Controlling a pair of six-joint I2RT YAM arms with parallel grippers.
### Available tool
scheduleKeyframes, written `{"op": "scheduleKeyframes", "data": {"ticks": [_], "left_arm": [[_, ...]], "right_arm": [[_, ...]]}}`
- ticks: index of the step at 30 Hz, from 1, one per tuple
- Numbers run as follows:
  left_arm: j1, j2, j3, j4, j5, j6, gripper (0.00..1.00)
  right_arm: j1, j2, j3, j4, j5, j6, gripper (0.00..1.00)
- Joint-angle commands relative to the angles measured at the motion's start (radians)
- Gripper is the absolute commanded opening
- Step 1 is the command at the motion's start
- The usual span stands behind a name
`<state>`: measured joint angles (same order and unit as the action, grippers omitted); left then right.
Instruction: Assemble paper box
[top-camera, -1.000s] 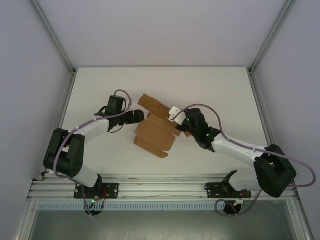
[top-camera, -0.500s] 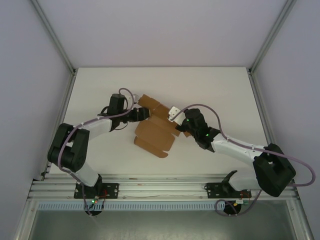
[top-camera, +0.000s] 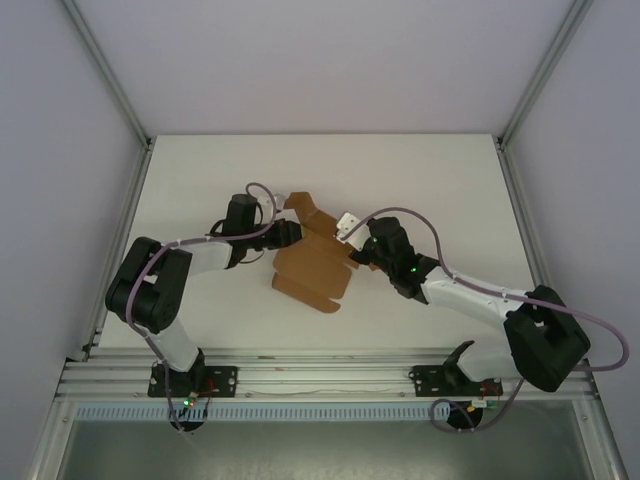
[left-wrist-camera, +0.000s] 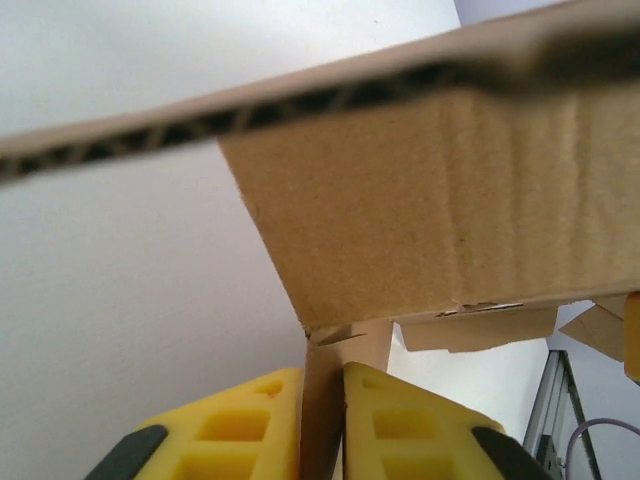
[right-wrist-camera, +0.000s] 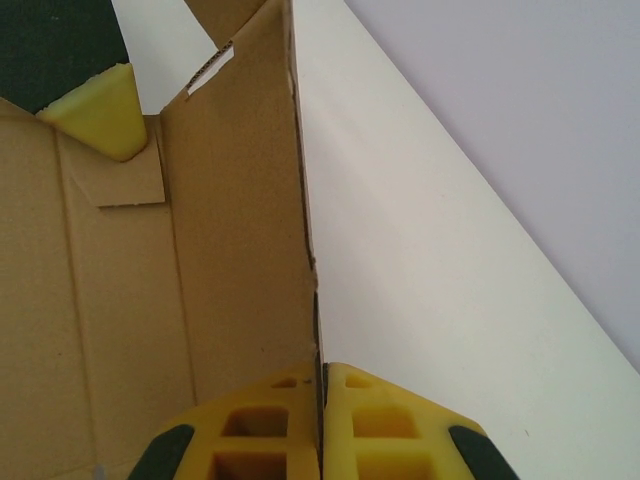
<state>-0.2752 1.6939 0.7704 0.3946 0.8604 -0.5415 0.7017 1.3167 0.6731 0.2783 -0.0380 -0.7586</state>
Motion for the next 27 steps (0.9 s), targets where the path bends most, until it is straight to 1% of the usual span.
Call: {"op": "scheduleKeyframes", "data": {"ticks": [1,2,3,6,7,10,13,15,16,17,18,21,22,23,24,25,26,27], "left_arm": [[-0.010,-0.019,-0.013,0.014,-0.005,0.011,0.12],[-0.011,-0.023,-0.012,0.002,-0.011,0.017,0.11],[-0.010,-0.029,-0.011,-0.012,-0.019,0.027,0.07],[-0.009,-0.043,-0.007,-0.055,-0.042,0.052,0.02],[-0.010,-0.045,-0.005,-0.071,-0.045,0.063,0.00],[-0.009,-0.054,-0.003,-0.097,-0.054,0.083,0.00],[-0.008,-0.057,-0.003,-0.106,-0.055,0.095,0.00],[-0.010,-0.060,-0.005,-0.109,-0.056,0.102,0.00],[-0.008,-0.060,-0.006,-0.107,-0.051,0.104,0.00],[-0.007,-0.061,-0.005,-0.104,-0.046,0.111,0.00],[-0.009,-0.060,-0.007,-0.096,-0.035,0.112,0.00],[-0.009,-0.063,-0.006,-0.100,-0.016,0.144,0.00],[-0.008,-0.067,-0.007,-0.108,-0.010,0.169,0.00],[-0.008,-0.074,-0.011,-0.111,-0.001,0.191,0.00],[-0.009,-0.079,-0.019,-0.103,0.018,0.215,0.00],[-0.009,-0.090,-0.031,-0.093,0.034,0.234,0.00],[-0.009,-0.100,-0.036,-0.092,0.046,0.252,0.00],[-0.008,-0.113,-0.039,-0.095,0.063,0.271,0.00]], "right_arm": [[0.011,0.003,0.033,0.063,0.003,0.024,0.00],[0.010,0.003,0.032,0.062,0.015,0.024,0.02],[0.011,0.001,0.032,0.058,0.026,0.021,0.04],[0.010,-0.002,0.041,0.030,0.073,-0.009,0.18],[0.010,-0.003,0.046,0.013,0.093,-0.025,0.21],[0.001,-0.014,0.056,-0.029,0.139,-0.050,0.26],[-0.009,-0.029,0.069,-0.095,0.158,-0.055,0.27],[-0.018,-0.043,0.070,-0.120,0.150,-0.052,0.25],[-0.024,-0.049,0.070,-0.135,0.133,-0.043,0.23],[-0.034,-0.055,0.072,-0.164,0.101,-0.031,0.23],[-0.047,-0.055,0.077,-0.201,0.054,-0.026,0.26],[-0.077,-0.034,0.098,-0.256,0.026,-0.009,0.37],[-0.098,-0.034,0.106,-0.264,0.004,0.002,0.44],[-0.124,-0.039,0.114,-0.284,-0.042,0.013,0.50],[-0.157,-0.045,0.131,-0.329,-0.113,0.010,0.53],[-0.195,-0.047,0.155,-0.382,-0.192,0.020,0.61],[-0.234,-0.046,0.184,-0.445,-0.280,0.025,0.65],[-0.272,-0.038,0.211,-0.487,-0.356,0.029,0.66]]}}
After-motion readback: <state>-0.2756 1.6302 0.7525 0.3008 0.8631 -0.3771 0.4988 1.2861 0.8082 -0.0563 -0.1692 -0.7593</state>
